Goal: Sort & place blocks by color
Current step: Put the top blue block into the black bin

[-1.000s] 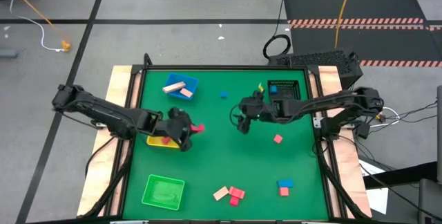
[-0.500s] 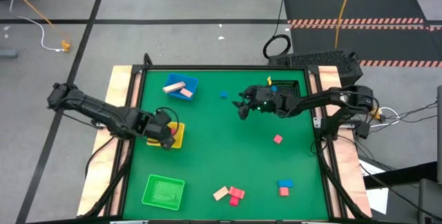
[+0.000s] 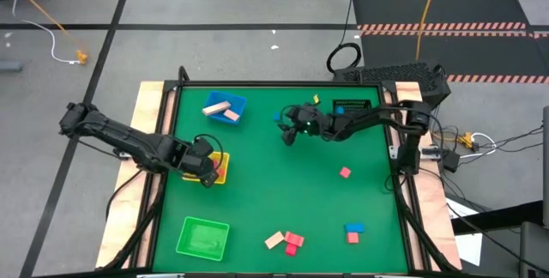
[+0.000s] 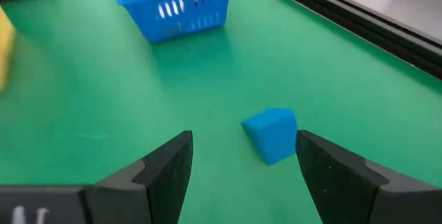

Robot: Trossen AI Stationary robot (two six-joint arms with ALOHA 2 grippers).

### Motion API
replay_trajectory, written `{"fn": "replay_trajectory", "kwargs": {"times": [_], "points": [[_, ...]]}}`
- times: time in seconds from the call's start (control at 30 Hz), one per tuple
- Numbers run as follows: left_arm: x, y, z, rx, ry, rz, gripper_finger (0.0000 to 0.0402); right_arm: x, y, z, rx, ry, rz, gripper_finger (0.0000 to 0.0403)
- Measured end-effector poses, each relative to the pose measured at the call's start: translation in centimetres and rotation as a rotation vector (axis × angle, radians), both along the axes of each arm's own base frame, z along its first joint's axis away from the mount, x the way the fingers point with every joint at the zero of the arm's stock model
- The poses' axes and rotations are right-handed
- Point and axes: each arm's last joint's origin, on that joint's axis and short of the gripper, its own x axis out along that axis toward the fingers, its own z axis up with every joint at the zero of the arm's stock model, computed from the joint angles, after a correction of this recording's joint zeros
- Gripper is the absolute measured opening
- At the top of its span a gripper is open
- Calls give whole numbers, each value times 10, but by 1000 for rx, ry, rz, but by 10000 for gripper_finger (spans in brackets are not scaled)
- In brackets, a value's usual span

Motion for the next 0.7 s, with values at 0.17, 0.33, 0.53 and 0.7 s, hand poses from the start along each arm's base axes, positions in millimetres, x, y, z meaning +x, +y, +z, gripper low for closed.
{"fn": "replay_trajectory", "kwargs": {"times": [0.17, 0.33, 0.53, 0.7], "points": [[0, 0, 0, -4, -1, -1, 312, 12, -16, -3, -16, 96, 56, 247], [0, 0, 0, -5, -3, 2, 317, 17, -36, -1, -11, 163, 116, 247], [1, 0, 0, 8, -6, -14, 318, 20, -61, 4, 49, 216, 186, 247], [2, 1, 0, 31, -15, -30, 319, 21, -72, 5, 78, 217, 225, 247]]}}
